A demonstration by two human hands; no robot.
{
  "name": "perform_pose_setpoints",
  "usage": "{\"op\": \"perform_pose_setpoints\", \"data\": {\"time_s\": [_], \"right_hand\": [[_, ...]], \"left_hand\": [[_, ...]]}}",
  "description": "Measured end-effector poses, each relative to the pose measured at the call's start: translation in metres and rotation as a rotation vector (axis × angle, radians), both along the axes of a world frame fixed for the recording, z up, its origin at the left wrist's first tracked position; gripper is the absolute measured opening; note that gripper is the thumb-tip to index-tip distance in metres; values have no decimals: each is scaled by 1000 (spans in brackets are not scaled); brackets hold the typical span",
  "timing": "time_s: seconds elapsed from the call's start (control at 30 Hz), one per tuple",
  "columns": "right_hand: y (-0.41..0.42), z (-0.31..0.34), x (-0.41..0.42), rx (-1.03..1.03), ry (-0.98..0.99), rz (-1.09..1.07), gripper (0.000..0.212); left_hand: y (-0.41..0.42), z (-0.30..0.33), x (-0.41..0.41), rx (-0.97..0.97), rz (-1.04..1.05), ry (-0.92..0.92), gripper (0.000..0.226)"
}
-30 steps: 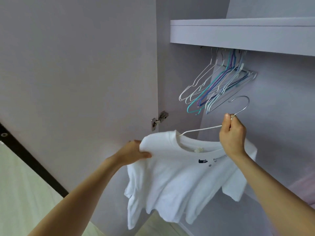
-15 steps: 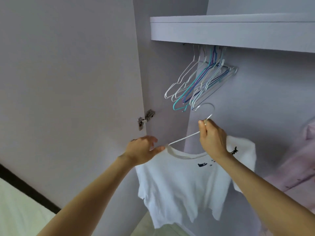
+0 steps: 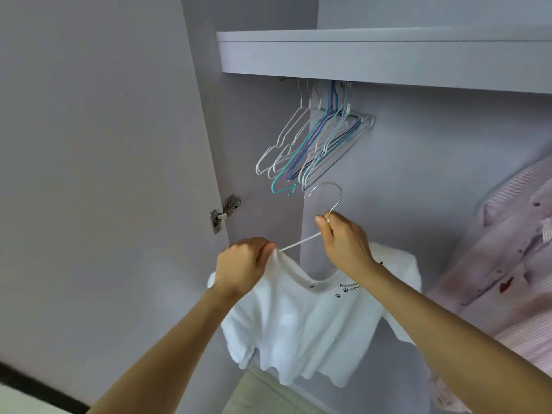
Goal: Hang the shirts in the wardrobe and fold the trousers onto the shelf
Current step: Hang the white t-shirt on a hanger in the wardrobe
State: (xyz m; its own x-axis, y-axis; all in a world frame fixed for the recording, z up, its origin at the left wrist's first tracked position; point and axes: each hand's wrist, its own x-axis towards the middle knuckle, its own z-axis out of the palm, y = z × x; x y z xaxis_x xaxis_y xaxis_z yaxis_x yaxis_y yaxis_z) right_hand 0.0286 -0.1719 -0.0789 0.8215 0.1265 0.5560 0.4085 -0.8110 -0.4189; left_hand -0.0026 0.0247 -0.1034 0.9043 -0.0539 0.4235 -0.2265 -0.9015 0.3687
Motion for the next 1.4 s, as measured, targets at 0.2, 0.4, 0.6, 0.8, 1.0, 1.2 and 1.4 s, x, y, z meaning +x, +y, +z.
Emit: {"op": "perform_pose_setpoints", "data": {"time_s": [0.2,0.4,0.6,0.8,1.0,1.2,1.4], "right_hand": [[-6,11,-3,262,78,147,15],[-80,-14,-10,-63,204,-20,27],[-106,-22,-40,-236,368,-121,16],[-125,-13,-83,-11,366,-360,19],[-152,15,-95,292,289,-669,31],[-186,56,-81,421,283,-673,25],[-221,72,-63,229,6,-864,31]], "left_hand": [[-7,2,6,132,-53,-60,27],[20,4,18,61,21,-95,40],[19,8,38,0,13,66,27],[-28,23,50,-113,-51,141,33],[-112,81,48,-26,-245,-127,52],[-184,139,38,8,-387,-479,61],[-241,165,49,185,-353,-568,79]]}}
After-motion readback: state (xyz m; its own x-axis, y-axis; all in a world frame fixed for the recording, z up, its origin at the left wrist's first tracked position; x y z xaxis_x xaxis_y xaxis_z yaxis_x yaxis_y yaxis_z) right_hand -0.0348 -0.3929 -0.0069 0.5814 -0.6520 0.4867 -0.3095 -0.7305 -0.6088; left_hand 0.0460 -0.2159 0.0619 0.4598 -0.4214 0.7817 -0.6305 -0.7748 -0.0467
